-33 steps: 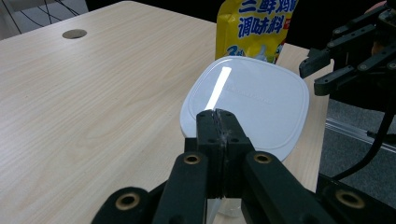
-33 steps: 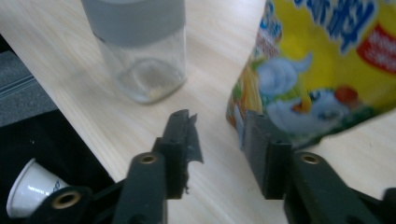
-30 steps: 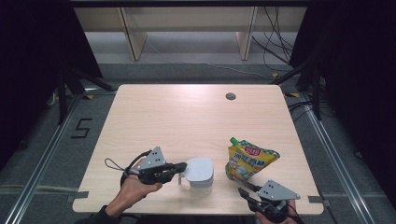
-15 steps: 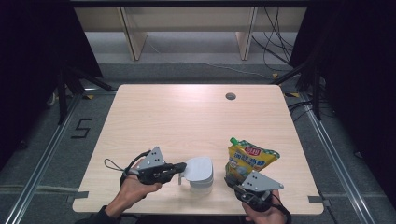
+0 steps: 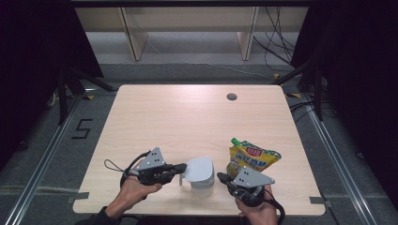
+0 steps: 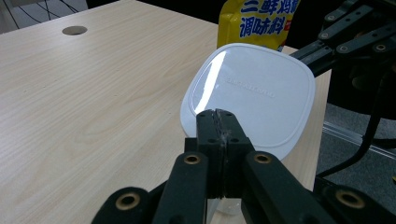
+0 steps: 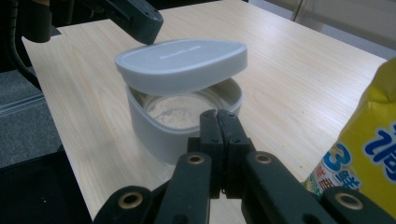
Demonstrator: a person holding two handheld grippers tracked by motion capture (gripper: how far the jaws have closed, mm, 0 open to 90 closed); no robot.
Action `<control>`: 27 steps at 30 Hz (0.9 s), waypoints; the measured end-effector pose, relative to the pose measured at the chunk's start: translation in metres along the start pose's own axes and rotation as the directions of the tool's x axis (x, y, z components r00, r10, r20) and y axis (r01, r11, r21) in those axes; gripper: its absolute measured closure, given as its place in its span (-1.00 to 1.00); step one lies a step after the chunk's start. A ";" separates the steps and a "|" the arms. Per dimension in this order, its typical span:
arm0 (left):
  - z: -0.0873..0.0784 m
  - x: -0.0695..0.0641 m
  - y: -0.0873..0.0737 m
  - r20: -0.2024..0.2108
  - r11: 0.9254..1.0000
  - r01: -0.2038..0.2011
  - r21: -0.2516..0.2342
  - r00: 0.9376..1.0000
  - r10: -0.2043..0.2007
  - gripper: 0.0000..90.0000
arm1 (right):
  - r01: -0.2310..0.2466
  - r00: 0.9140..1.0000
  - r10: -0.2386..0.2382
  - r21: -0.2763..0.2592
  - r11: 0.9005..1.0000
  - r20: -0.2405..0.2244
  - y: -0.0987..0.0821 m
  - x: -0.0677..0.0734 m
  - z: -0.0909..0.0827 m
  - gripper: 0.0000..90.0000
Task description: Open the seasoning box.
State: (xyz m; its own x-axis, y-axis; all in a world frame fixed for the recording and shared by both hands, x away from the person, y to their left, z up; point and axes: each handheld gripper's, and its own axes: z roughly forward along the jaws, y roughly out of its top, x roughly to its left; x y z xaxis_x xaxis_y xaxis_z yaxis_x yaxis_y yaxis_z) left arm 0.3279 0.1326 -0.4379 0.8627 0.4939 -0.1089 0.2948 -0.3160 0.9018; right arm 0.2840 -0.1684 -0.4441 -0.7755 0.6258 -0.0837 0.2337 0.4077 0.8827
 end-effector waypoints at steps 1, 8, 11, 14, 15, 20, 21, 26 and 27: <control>0.000 0.000 0.000 0.000 1.000 0.000 0.001 1.000 0.000 0.97 | 0.002 1.000 -0.002 0.002 1.000 -0.001 0.002 0.001 0.001 1.00; 0.000 0.001 -0.002 0.013 1.000 0.024 -0.005 1.000 -0.024 0.96 | 0.022 1.000 -0.022 0.016 1.000 -0.016 0.008 0.002 0.004 1.00; -0.001 0.002 -0.001 0.010 1.000 0.003 0.001 1.000 -0.003 0.96 | 0.034 0.999 -0.033 0.005 0.999 -0.027 0.010 0.004 0.008 1.00; -0.001 0.002 -0.002 0.012 1.000 0.011 -0.003 1.000 -0.011 0.94 | 0.049 0.998 -0.049 0.000 0.999 -0.026 0.014 0.005 0.007 1.00; -0.002 0.003 -0.002 0.012 1.000 -0.001 -0.001 1.000 0.001 0.91 | 0.041 0.999 -0.041 -0.008 0.999 -0.018 0.015 0.006 0.007 1.00; -0.011 0.005 -0.004 0.039 0.999 0.031 -0.008 0.999 -0.031 0.63 | 0.048 0.999 -0.048 -0.010 0.999 -0.017 0.020 0.007 0.006 1.00; -0.013 0.007 -0.005 0.048 1.000 0.020 -0.008 0.999 -0.020 0.58 | 0.059 0.998 -0.059 -0.021 0.998 -0.019 0.020 0.007 0.008 1.00; -0.018 0.006 -0.017 0.059 1.000 0.013 0.027 0.998 -0.014 0.32 | 0.058 0.998 -0.059 -0.018 0.998 -0.031 0.022 0.009 0.009 1.00; -0.018 0.006 -0.017 0.059 1.000 0.013 0.027 0.998 -0.014 0.30 | 0.066 0.997 -0.066 -0.021 0.998 -0.029 0.023 0.009 0.010 1.00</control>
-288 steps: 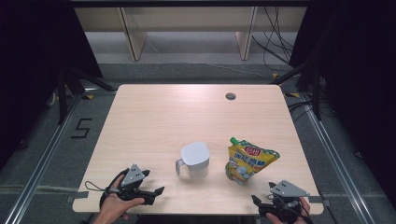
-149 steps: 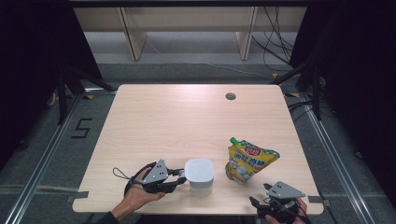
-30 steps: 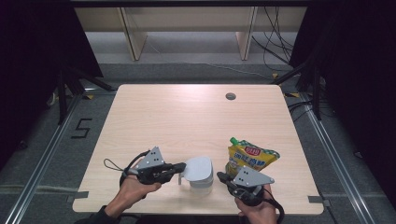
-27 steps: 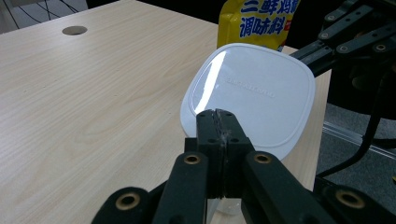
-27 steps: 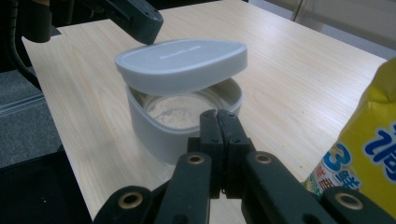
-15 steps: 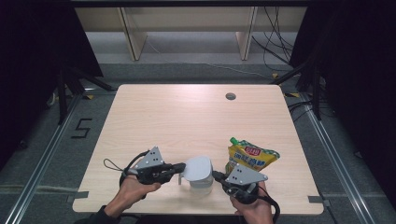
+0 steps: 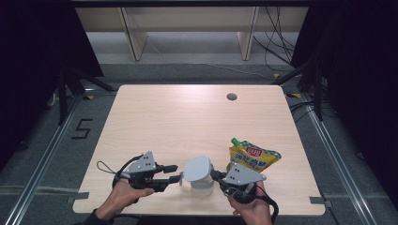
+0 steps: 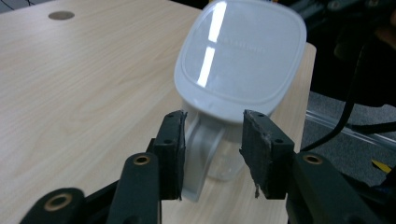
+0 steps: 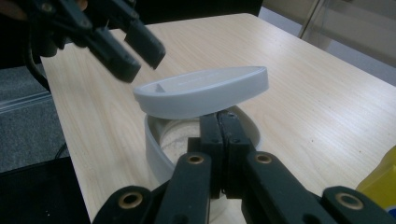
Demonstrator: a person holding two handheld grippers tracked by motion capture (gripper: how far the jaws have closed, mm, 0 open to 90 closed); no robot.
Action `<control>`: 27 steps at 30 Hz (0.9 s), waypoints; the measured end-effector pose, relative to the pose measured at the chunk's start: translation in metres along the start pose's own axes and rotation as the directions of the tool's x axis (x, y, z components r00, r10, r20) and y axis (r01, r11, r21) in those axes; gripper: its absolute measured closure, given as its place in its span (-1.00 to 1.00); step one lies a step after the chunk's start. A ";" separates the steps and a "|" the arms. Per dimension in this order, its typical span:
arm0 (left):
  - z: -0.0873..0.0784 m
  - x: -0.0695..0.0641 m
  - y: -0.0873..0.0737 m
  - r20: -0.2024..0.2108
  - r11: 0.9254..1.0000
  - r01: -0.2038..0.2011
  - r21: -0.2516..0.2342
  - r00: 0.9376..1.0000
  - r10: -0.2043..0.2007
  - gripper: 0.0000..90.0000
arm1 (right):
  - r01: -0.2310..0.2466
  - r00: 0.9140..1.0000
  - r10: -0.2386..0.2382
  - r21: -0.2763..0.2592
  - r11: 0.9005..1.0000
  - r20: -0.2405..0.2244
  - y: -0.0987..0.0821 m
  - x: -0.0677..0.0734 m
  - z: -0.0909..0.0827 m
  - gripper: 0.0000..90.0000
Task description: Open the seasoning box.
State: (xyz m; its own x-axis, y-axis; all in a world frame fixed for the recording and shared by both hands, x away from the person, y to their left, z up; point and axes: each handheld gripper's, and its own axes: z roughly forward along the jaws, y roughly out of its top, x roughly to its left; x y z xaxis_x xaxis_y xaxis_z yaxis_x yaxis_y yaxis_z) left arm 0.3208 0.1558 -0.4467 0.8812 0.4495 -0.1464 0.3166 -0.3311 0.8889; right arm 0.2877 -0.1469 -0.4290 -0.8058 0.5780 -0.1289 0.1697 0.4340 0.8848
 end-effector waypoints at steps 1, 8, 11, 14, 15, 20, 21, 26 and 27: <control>-0.002 -0.001 -0.006 -0.006 1.000 -0.004 0.017 1.000 0.004 0.26 | -0.002 1.000 0.002 0.003 1.000 -0.003 0.001 0.000 0.000 1.00; -0.007 -0.006 -0.023 -0.023 0.996 -0.056 0.064 0.998 0.058 0.03 | 0.003 1.000 -0.003 -0.009 1.000 -0.003 0.005 0.003 0.001 1.00; -0.007 -0.009 -0.032 -0.043 0.995 -0.033 0.098 0.998 0.037 -0.09 | 0.004 1.000 -0.004 -0.011 1.000 0.001 0.007 0.004 0.001 1.00; -0.008 -0.006 -0.042 -0.067 0.988 -0.054 0.142 0.996 0.064 -0.15 | 0.013 1.000 -0.013 -0.020 1.000 0.000 0.010 0.006 0.002 0.99; -0.008 -0.005 -0.045 -0.070 0.991 -0.036 0.131 0.997 0.045 -0.16 | 0.013 1.000 -0.013 -0.022 1.000 0.000 0.010 0.007 0.003 0.99; -0.015 0.002 -0.057 -0.133 0.987 -0.047 0.153 0.989 0.068 -0.21 | 0.030 1.000 -0.030 -0.028 0.999 -0.003 0.015 0.011 0.004 0.99; -0.015 0.002 -0.057 -0.133 0.987 -0.047 0.153 0.989 0.068 -0.21 | 0.031 1.000 -0.031 -0.029 0.999 -0.002 0.015 0.012 0.004 0.99; -0.023 -0.003 -0.063 -0.152 0.991 0.008 0.137 0.988 0.013 -0.24 | 0.032 0.999 -0.032 -0.028 0.999 -0.011 0.018 0.014 0.006 0.99; -0.026 -0.004 -0.064 -0.166 0.992 0.004 0.129 0.986 0.017 -0.25 | 0.031 0.999 -0.031 -0.032 0.999 -0.009 0.018 0.014 0.007 0.99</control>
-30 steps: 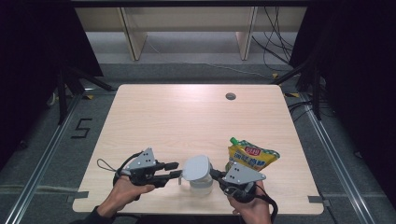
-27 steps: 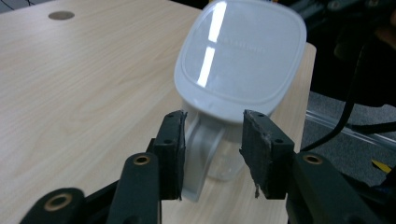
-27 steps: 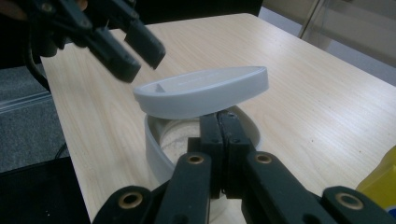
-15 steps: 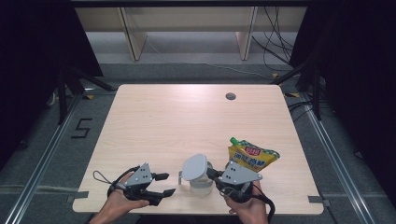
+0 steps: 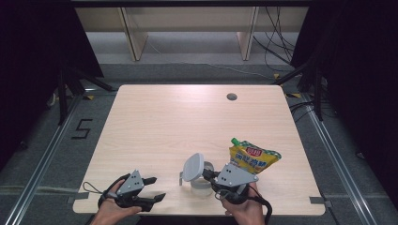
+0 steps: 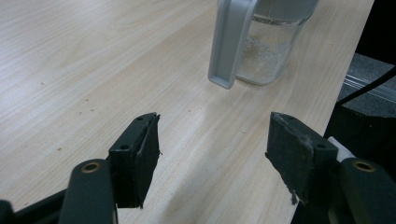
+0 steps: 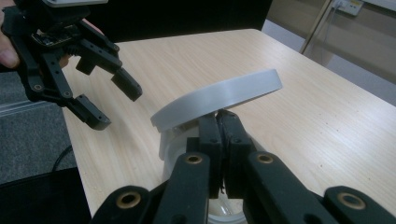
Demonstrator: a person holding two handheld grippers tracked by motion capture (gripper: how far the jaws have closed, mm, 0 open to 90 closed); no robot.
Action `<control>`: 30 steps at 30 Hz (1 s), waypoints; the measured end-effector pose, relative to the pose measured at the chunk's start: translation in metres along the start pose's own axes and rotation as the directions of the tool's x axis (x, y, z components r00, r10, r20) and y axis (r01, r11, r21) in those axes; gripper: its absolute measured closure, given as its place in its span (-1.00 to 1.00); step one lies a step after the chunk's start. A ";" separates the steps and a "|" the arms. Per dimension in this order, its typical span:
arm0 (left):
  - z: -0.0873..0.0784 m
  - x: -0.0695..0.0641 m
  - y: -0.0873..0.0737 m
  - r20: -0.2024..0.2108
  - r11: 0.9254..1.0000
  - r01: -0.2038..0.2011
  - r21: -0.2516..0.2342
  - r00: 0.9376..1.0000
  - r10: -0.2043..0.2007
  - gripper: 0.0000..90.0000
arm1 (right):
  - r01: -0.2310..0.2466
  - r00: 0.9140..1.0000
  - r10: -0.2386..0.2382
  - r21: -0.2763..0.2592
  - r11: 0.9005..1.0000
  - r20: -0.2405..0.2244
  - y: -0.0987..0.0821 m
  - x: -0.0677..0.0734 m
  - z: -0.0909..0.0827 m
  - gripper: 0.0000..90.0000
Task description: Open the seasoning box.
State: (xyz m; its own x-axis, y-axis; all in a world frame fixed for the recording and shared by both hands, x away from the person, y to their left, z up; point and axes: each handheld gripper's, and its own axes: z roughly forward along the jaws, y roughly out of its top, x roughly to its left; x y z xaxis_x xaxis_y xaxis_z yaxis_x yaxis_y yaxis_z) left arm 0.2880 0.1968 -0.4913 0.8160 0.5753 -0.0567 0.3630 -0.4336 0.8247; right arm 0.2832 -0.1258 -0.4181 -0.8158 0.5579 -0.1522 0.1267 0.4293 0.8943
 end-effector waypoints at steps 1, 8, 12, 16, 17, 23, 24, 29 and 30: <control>-0.001 0.000 0.000 0.005 1.000 0.000 -0.007 1.000 0.000 -0.26 | 0.001 1.000 -0.001 0.001 1.000 0.001 0.001 0.000 0.000 0.99; 0.000 -0.003 -0.003 -0.007 1.000 0.000 0.002 1.000 0.000 -0.30 | 0.022 1.000 -0.022 0.002 1.000 -0.009 0.006 0.005 0.006 0.98; 0.000 -0.004 -0.002 -0.011 1.000 -0.020 -0.018 1.000 0.020 -0.35 | 0.025 0.999 -0.025 -0.006 1.000 -0.023 0.009 0.009 0.010 0.97; 0.002 -0.005 -0.003 -0.006 1.000 0.001 -0.013 1.000 -0.001 -0.43 | 0.026 0.999 -0.026 -0.004 1.000 -0.031 0.011 0.012 0.014 0.97; 0.002 -0.005 -0.003 -0.005 1.000 0.002 -0.007 1.000 -0.002 -0.44 | 0.024 0.999 -0.025 -0.009 1.000 -0.036 0.012 0.014 0.016 0.96; 0.004 -0.007 -0.003 -0.008 1.000 0.021 -0.013 1.000 -0.021 -0.54 | 0.023 0.999 -0.023 -0.013 1.000 -0.035 0.010 0.012 0.012 0.92; 0.004 -0.007 -0.003 -0.008 1.000 0.021 -0.013 1.000 -0.021 -0.55 | 0.023 0.999 -0.023 -0.013 1.000 -0.035 0.010 0.012 0.012 0.92; 0.003 -0.006 -0.002 0.001 0.999 0.027 -0.021 1.000 -0.027 -0.58 | -0.006 0.999 0.004 -0.063 0.998 -0.037 -0.002 0.002 -0.006 0.71; 0.002 -0.007 -0.002 -0.004 1.000 0.018 -0.023 1.000 -0.019 -0.58 | -0.020 0.999 0.016 -0.081 0.997 -0.045 -0.005 -0.001 -0.011 0.65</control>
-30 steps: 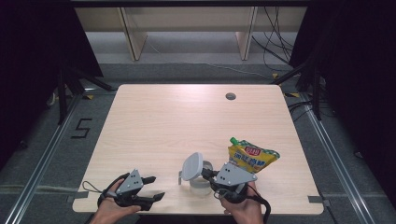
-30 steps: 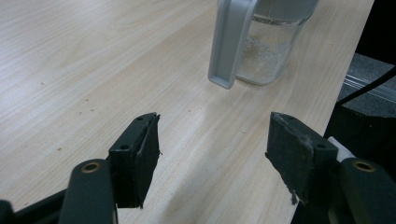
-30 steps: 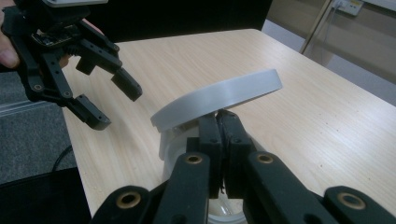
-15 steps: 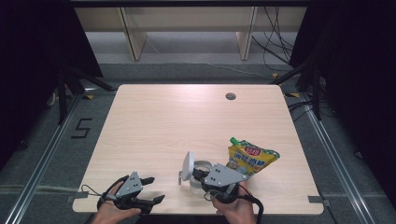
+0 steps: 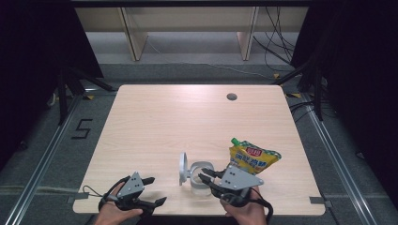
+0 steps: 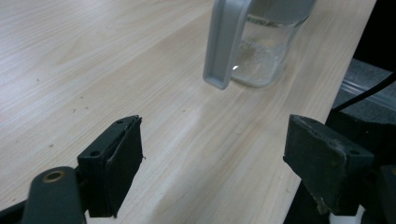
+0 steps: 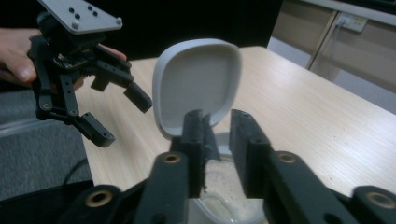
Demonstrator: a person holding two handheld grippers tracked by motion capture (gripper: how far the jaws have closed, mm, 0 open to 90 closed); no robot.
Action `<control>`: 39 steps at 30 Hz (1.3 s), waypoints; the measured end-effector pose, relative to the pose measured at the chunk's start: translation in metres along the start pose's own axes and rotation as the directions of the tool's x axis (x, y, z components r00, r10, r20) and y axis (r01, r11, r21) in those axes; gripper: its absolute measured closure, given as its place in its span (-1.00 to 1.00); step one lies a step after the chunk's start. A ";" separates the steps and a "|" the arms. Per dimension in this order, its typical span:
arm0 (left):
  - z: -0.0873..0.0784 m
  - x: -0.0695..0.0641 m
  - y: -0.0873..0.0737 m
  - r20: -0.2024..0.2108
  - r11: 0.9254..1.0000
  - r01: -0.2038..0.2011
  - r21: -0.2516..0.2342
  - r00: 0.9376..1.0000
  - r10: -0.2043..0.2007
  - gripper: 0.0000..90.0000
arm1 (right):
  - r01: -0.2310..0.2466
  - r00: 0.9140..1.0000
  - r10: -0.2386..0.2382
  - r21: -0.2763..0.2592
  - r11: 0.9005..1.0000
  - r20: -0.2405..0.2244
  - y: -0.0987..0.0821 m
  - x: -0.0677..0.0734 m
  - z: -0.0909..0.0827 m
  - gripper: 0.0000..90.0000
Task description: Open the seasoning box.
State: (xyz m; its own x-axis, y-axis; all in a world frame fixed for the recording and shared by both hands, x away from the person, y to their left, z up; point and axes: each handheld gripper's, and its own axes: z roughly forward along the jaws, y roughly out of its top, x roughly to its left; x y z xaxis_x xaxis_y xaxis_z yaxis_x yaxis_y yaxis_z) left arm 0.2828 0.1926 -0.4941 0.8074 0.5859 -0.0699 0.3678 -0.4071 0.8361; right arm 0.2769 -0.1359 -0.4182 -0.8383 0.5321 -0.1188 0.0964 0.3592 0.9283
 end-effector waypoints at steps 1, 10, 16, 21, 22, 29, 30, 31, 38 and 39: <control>0.000 -0.001 0.000 0.008 1.000 0.000 -0.010 1.000 0.000 -0.58 | -0.003 1.000 0.003 -0.010 1.000 0.007 -0.003 -0.003 -0.006 0.57; -0.002 -0.003 0.002 0.008 0.998 -0.015 -0.062 1.000 0.015 -0.59 | -0.133 0.988 0.131 0.017 0.991 0.084 -0.044 -0.018 -0.051 0.12; -0.002 -0.003 0.003 0.008 0.998 -0.028 -0.060 1.000 0.028 -0.61 | -0.178 0.978 0.173 0.032 0.984 0.117 -0.064 -0.022 -0.067 0.11; -0.002 -0.003 0.003 -0.003 0.995 -0.058 -0.077 0.998 0.058 -0.61 | -0.235 0.957 0.224 0.040 0.971 0.182 -0.074 -0.027 -0.082 0.11; -0.002 -0.004 0.003 -0.006 0.996 -0.042 -0.075 0.999 0.041 -0.61 | -0.225 0.960 0.215 0.040 0.974 0.178 -0.076 -0.029 -0.083 0.11; -0.001 -0.006 0.003 -0.002 0.995 -0.052 -0.083 0.999 0.052 -0.61 | -0.297 0.938 0.284 0.040 0.954 0.198 -0.090 -0.039 -0.091 0.06; -0.002 -0.005 0.003 -0.008 0.994 -0.064 -0.084 0.998 0.064 -0.61 | -0.279 0.941 0.265 0.041 0.959 0.213 -0.092 -0.042 -0.091 0.05; -0.002 -0.006 0.003 -0.003 0.994 -0.061 -0.091 0.998 0.061 -0.61 | -0.306 0.932 0.290 0.042 0.951 0.218 -0.093 -0.041 -0.092 0.04; -0.001 -0.005 0.004 -0.003 0.990 -0.097 -0.101 0.995 0.097 -0.61 | -0.287 0.918 0.268 0.023 0.958 0.293 -0.101 -0.053 -0.096 -0.11; 0.000 -0.005 0.005 0.000 0.990 -0.090 -0.107 0.996 0.090 -0.61 | -0.277 0.918 0.255 0.032 0.960 0.304 -0.102 -0.055 -0.096 -0.14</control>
State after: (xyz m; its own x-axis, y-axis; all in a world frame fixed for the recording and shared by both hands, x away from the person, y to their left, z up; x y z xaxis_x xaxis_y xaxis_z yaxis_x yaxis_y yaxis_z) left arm 0.2803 0.1881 -0.4897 0.8374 0.5466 0.0059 0.2422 -0.3806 0.8925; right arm 0.2616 -0.2755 -0.4726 -0.5816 0.8132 0.0201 0.3420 0.2221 0.9131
